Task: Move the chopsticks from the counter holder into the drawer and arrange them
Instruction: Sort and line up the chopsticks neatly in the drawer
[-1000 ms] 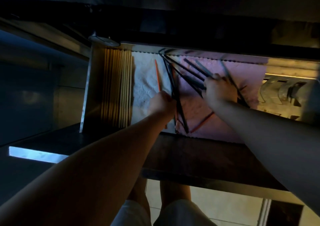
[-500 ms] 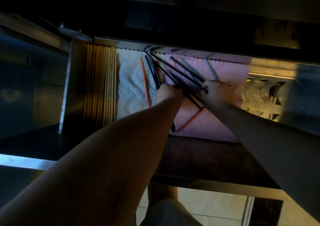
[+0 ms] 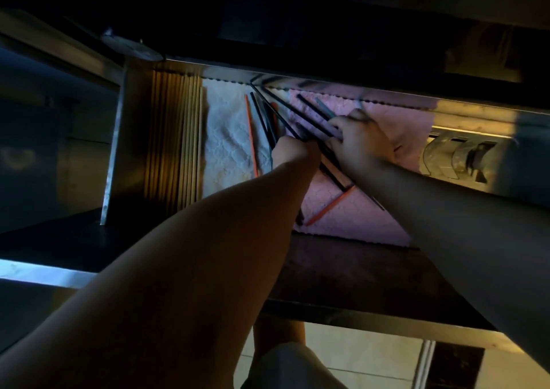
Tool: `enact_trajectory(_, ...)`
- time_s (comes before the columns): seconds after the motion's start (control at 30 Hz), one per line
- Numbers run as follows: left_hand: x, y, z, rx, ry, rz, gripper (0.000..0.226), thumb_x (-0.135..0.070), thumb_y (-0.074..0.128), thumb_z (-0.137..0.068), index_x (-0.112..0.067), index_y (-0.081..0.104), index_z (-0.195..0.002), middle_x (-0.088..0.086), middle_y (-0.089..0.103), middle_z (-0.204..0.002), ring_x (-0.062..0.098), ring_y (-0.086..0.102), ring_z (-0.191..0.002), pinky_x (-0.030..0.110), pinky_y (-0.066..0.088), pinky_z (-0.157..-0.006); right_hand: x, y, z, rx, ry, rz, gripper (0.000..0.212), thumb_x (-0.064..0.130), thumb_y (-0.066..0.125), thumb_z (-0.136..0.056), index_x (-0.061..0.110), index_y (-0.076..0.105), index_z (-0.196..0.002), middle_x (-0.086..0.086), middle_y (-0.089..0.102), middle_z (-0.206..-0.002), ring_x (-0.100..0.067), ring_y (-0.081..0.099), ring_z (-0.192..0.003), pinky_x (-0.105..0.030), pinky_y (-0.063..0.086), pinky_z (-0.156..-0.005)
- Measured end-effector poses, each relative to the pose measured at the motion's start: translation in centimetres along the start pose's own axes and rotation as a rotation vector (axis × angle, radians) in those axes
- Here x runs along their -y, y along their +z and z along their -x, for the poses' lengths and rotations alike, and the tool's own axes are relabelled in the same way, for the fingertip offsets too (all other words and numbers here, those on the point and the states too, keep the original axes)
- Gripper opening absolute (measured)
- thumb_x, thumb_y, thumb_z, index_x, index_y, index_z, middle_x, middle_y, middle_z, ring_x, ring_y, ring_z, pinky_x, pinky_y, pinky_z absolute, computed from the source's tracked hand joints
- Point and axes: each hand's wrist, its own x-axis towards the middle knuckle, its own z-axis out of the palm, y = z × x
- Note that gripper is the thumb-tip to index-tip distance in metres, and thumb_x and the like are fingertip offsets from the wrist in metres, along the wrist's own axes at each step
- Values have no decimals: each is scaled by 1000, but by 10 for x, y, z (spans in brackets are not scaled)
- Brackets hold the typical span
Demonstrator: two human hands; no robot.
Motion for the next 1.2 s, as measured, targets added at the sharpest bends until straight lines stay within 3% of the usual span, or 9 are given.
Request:
enact_trajectory(0.1,6,-8,7,-19,26,28,30,-36,55,-86,-8,66,-89,12,71,-85,30,68,-76,36,57,-64,5,1,-6,-39,8,40,37,25,59,-86,23,57,-123,-8,55,-121,-34,55,-111,-40,49,-83)
enact_trajectory(0.2,18,-25,13,-75,100,-33,37,-39,48,-91,-9,64,-105,6,61,-85,26,61,-78,25,43,-59,10,2,-13,-28,38,61,29,25,60,-84,24,60,-113,-9,54,-117,-33,56,-108,-38,48,-79)
enact_trajectory(0.33,34,-43,17,-130,54,-28,32,-27,48,-91,-5,61,-111,14,64,-102,29,59,-89,29,42,-71,10,8,-15,12,66,149,20,18,59,-84,19,61,-105,-11,53,-114,-34,53,-113,-37,47,-80)
enact_trajectory(0.5,44,-48,17,-181,-38,65,17,-18,47,-92,-12,56,-104,-6,48,-75,10,46,-67,25,34,-57,21,6,-10,-14,77,116,21,25,57,-85,14,62,-102,-14,58,-110,-35,55,-111,-39,48,-81)
enact_trajectory(0.6,44,-47,18,-190,-73,131,7,-20,53,-88,-16,55,-93,-4,54,-77,17,56,-77,31,46,-70,22,2,-3,-40,58,52,16,23,54,-86,14,60,-99,-13,64,-103,-34,61,-95,-33,45,-70)
enact_trajectory(0.73,44,-43,15,-170,-140,215,3,-20,62,-82,-20,60,-81,3,67,-82,23,65,-83,39,56,-81,20,-3,5,-48,48,-74,16,22,51,-90,16,60,-101,-12,69,-100,-32,64,-91,-31,44,-67)
enact_trajectory(0.9,46,-35,11,-125,-169,313,13,-23,72,-77,-19,67,-88,0,69,-80,18,67,-76,30,56,-68,23,-7,18,-63,95,-230,33,23,48,-95,14,59,-125,-12,67,-119,-30,62,-108,-31,47,-89)
enact_trajectory(1.1,42,-29,5,-168,-152,292,21,-29,78,-76,-19,67,-91,-3,67,-79,12,64,-70,21,48,-51,24,-7,33,-67,147,-313,23,26,47,-94,10,63,-91,-12,65,-81,-30,59,-75,-32,41,-60)
enact_trajectory(1.2,40,-30,2,-195,-127,242,23,-29,76,-75,-17,67,-92,-2,68,-79,15,66,-71,23,52,-52,25,-6,38,-88,146,-372,25,25,50,-93,6,63,-84,-14,62,-74,-30,57,-70,-35,44,-61)
